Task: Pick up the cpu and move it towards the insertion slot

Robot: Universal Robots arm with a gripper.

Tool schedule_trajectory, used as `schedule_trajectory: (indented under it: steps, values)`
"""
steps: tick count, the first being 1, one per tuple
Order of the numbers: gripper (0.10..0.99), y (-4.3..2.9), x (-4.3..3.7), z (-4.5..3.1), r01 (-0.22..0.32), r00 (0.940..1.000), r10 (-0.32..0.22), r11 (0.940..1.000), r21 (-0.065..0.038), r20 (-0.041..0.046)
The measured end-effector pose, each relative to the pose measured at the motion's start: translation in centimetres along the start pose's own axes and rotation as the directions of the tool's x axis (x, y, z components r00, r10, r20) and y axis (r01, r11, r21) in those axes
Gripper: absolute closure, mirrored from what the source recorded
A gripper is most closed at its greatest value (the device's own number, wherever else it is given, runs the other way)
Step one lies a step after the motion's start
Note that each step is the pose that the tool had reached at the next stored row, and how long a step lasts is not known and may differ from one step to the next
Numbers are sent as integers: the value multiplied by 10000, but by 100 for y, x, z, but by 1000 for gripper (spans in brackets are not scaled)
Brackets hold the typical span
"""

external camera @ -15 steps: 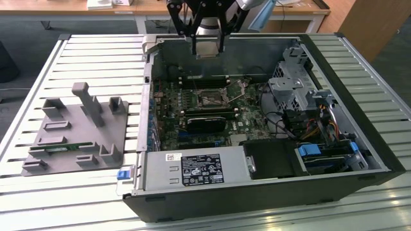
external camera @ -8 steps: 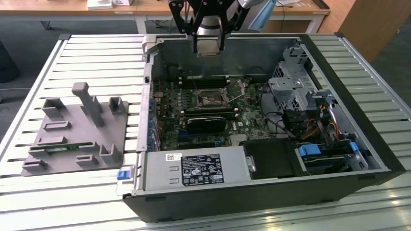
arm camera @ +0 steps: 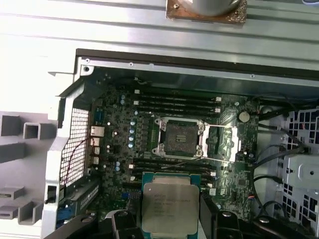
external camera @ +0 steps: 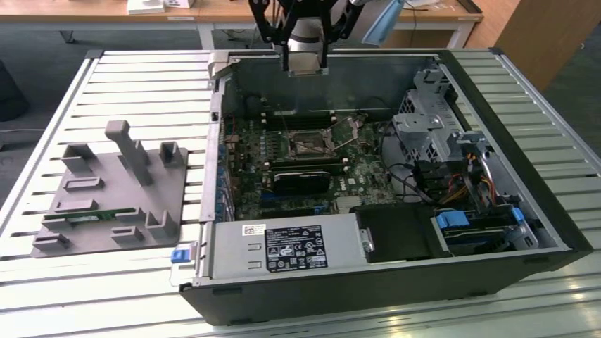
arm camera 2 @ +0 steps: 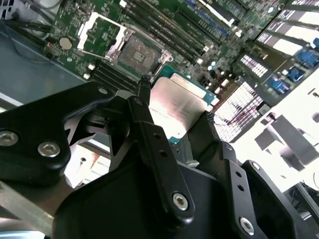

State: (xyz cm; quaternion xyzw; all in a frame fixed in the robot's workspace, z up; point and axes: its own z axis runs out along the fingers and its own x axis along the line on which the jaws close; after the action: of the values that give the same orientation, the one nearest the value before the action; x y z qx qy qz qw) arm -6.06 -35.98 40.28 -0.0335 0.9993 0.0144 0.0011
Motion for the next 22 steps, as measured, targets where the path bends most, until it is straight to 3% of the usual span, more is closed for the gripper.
schedule_trajectory:
  steps: [5, 13, 22]
  values:
    - [537, 121, -27, 25, 0, 10000, 0, 10000, 0, 1]
    - [537, 273, -133, 65, 0, 10000, 0, 10000, 0, 0]
    - [537, 354, -306, 91, -11, 10000, 11, 10000, 1, -1]
